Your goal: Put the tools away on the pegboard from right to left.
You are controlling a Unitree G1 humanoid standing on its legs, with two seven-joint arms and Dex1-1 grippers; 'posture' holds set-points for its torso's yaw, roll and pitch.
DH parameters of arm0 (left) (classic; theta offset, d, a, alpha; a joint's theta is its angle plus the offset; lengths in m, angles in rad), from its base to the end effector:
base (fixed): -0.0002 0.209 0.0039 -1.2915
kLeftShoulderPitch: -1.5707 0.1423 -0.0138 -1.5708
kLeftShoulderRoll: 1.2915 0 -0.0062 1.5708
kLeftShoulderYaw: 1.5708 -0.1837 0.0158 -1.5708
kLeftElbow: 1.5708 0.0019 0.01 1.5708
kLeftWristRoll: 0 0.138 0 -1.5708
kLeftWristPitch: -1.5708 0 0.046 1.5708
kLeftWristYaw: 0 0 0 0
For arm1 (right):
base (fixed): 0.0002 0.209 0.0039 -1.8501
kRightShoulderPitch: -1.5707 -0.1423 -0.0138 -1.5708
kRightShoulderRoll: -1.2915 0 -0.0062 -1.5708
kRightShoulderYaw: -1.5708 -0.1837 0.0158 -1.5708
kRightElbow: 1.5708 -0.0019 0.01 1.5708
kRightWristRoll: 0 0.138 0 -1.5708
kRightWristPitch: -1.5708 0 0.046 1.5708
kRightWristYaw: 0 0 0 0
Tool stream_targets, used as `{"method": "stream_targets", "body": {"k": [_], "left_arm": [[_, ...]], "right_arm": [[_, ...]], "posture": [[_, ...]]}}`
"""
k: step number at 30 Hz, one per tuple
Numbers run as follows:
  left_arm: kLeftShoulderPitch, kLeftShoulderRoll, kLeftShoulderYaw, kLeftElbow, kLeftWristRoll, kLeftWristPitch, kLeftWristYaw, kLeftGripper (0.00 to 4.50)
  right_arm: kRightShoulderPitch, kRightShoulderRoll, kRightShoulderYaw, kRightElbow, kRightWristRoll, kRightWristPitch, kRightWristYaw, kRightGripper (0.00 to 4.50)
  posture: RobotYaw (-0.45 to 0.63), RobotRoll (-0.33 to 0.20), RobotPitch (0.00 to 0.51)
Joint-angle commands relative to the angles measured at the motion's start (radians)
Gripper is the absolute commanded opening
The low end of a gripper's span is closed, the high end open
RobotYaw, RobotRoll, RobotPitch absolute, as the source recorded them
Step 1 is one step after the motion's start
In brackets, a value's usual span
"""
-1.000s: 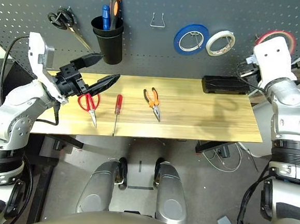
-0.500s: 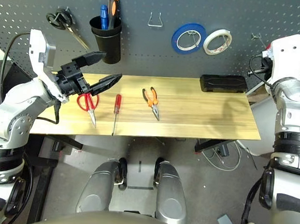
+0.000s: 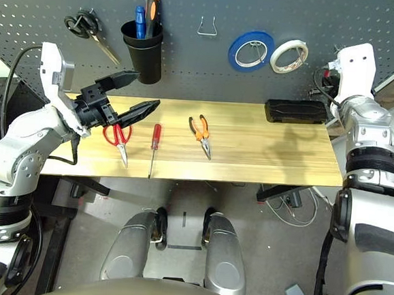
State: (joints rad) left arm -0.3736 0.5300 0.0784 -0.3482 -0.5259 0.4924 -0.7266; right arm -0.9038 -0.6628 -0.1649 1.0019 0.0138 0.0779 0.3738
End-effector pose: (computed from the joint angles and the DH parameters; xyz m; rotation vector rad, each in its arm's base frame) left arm 0.2410 0.2045 0.1901 0.1430 -0.1770 -0.9171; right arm 0.3224 -0.3169 0.1737 -0.3112 0.1408 -0.0566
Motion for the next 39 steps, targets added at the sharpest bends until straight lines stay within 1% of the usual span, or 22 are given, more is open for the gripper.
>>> {"method": "stream_targets", "body": {"k": [1,2,4,5,6,9,14,15,17,21,23,26,28,30,32,33,36,37,39], "left_arm": [[0.01,0.007,-0.01,-0.006,0.005,-0.002,-0.004,4.5],[0.009,0.007,-0.009,-0.005,0.005,-0.002,-0.003,4.5],[0.01,0.007,-0.009,-0.007,0.004,-0.001,-0.002,4.5],[0.01,0.007,-0.011,-0.008,0.004,0.0,-0.002,4.5],[0.01,0.006,-0.012,-0.009,0.004,0.001,-0.002,4.5],[-0.002,0.002,-0.018,-0.003,0.004,0.005,0.0,4.5],[-0.015,0.001,-0.022,0.0,0.002,0.007,-0.001,4.5],[-0.017,0.002,-0.022,0.002,0.001,0.007,-0.002,4.5],[-0.018,0.005,-0.023,0.003,0.0,0.009,-0.005,4.5],[-0.025,0.018,-0.027,0.002,-0.009,0.026,-0.022,4.5],[-0.026,0.031,-0.031,0.012,-0.007,0.029,-0.041,4.5],[-0.017,0.042,-0.03,0.014,-0.018,0.041,-0.058,4.5],[-0.01,0.047,-0.031,0.014,-0.013,0.04,-0.064,4.5],[-0.001,0.053,-0.034,0.016,-0.009,0.042,-0.074,4.5],[0.016,0.071,-0.043,0.024,0.006,0.036,-0.094,4.5],[0.024,0.08,-0.048,0.027,0.013,0.033,-0.103,4.5],[0.043,0.109,-0.066,0.054,0.037,0.032,-0.12,4.5],[0.051,0.121,-0.073,0.063,0.05,0.024,-0.13,4.5],[0.06,0.136,-0.081,0.076,0.06,0.014,-0.148,4.5]], "right_arm": [[0.007,0.001,0.018,0.006,-0.016,-0.028,0.004,1.61],[0.012,0.0,0.021,-0.002,-0.019,-0.035,0.003,2.03],[0.03,-0.009,0.042,-0.029,-0.043,-0.066,-0.002,2.68],[0.047,-0.007,0.039,-0.063,-0.042,-0.066,-0.013,3.1],[0.059,-0.005,0.037,-0.088,-0.04,-0.064,-0.02,3.41],[0.14,0.004,0.018,-0.254,-0.02,-0.044,-0.028,4.49],[0.263,-0.007,-0.008,-0.49,0.025,0.019,0.011,4.49],[0.284,-0.016,-0.008,-0.535,0.047,0.049,0.051,4.49],[0.309,-0.037,-0.005,-0.602,0.086,0.116,0.131,4.49],[0.317,-0.13,0.071,-0.706,0.17,0.39,0.393,4.49],[0.316,-0.172,0.127,-0.746,0.198,0.501,0.508,4.49],[0.3,-0.184,0.188,-0.774,0.211,0.62,0.58,4.49],[0.277,-0.155,0.235,-0.758,0.189,0.657,0.576,4.49],[0.255,-0.117,0.284,-0.731,0.153,0.656,0.557,4.49],[0.227,-0.052,0.323,-0.69,0.126,0.671,0.52,4.49],[0.214,-0.019,0.332,-0.667,0.122,0.681,0.507,4.49],[0.164,0.083,0.346,-0.585,0.112,0.717,0.459,4.49],[0.148,0.116,0.344,-0.557,0.112,0.731,0.441,4.49],[0.125,0.163,0.342,-0.506,0.105,0.738,0.41,4.49]], "posture": [[0.02,0.0,0.178],[0.02,0.0,0.178],[0.01,0.0,0.18],[0.01,0.0,0.18],[0.01,0.0,0.18],[0.01,0.0,0.18],[0.01,0.0,0.18],[-0.01,0.0,0.181],[-0.01,0.0,0.181],[-0.03,0.0,0.182],[-0.03,0.0,0.184],[-0.03,0.0,0.184],[-0.02,0.0,0.187],[-0.01,0.0,0.191],[-0.01,0.0,0.191],[0.02,0.0,0.198],[0.02,0.0,0.198],[0.03,0.0,0.206],[0.03,0.0,0.206]]}}
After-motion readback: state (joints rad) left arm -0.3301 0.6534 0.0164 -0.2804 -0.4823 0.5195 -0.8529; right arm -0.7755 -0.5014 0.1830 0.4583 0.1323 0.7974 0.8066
